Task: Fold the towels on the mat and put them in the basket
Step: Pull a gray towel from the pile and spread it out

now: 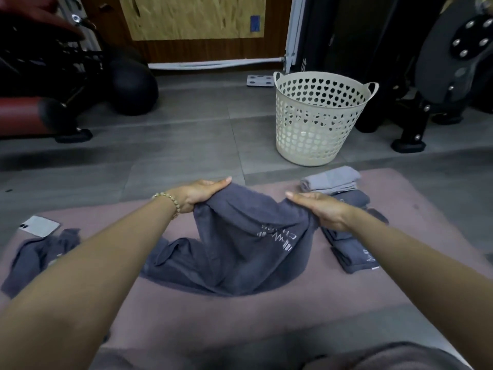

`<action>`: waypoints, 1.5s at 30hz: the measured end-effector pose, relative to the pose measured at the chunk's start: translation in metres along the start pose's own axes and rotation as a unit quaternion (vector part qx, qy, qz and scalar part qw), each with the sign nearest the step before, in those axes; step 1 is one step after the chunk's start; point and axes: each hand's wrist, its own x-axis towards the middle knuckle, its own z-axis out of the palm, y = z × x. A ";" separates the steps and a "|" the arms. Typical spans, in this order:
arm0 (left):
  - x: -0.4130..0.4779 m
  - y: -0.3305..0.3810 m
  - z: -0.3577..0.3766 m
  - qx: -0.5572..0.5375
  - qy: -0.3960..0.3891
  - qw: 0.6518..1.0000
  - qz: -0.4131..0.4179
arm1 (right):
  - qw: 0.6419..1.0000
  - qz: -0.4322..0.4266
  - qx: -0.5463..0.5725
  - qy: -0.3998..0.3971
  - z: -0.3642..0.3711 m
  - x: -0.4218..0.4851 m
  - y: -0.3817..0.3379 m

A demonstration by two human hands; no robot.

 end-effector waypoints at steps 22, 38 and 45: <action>0.280 -0.169 0.223 0.373 -0.031 0.926 0.047 | 0.957 0.171 -0.147 0.182 -0.177 0.141 0.284; 0.249 -0.231 0.251 0.315 -0.073 0.946 0.035 | 0.912 0.026 -0.140 0.384 -0.199 0.105 0.284; 0.219 -0.216 0.247 0.257 -0.110 0.960 0.020 | 0.834 0.026 -0.365 0.412 -0.177 0.091 0.275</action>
